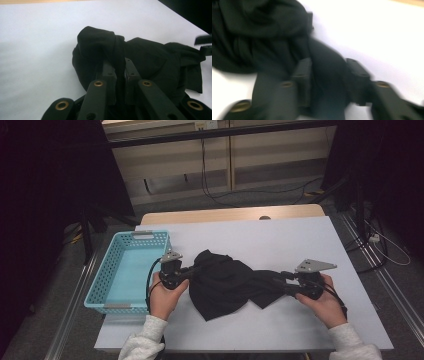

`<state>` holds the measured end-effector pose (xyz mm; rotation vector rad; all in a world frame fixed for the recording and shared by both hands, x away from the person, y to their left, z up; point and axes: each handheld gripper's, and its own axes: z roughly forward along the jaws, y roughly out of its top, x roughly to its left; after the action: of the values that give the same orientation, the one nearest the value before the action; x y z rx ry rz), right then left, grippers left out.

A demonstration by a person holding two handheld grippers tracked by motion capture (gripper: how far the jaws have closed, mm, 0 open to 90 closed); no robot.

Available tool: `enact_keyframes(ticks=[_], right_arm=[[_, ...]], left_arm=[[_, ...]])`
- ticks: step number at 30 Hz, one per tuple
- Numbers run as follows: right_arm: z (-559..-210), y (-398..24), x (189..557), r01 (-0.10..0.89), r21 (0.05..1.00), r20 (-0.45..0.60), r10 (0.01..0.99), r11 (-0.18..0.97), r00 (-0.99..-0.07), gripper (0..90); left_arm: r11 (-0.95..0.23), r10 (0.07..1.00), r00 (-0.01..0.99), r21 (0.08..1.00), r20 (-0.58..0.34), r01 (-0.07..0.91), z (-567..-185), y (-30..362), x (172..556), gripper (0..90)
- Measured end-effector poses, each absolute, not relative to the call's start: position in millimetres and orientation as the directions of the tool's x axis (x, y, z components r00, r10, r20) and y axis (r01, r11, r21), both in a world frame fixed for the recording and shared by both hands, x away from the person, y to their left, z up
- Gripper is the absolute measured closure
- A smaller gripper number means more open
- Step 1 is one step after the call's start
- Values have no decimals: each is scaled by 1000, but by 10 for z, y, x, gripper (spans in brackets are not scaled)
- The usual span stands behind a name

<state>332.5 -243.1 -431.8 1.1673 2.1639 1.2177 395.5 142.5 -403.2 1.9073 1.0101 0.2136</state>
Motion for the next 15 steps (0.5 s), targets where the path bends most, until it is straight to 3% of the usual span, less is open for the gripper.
enact_keyframes(ticks=[3,7,15], right_arm=[[-4276,-2257,3439,449,844,35,805,294,-593,392],[-4304,-2054,3580,432,831,-7,785,349,-619,375],[-4474,-1856,3854,526,782,45,812,334,-581,391]], left_arm=[[-235,722,647,792,-246,564,-4042,1426,3955,833],[-234,720,647,790,-251,567,-4048,1427,3954,833],[-243,715,652,785,-252,569,-4066,1408,3952,833]])
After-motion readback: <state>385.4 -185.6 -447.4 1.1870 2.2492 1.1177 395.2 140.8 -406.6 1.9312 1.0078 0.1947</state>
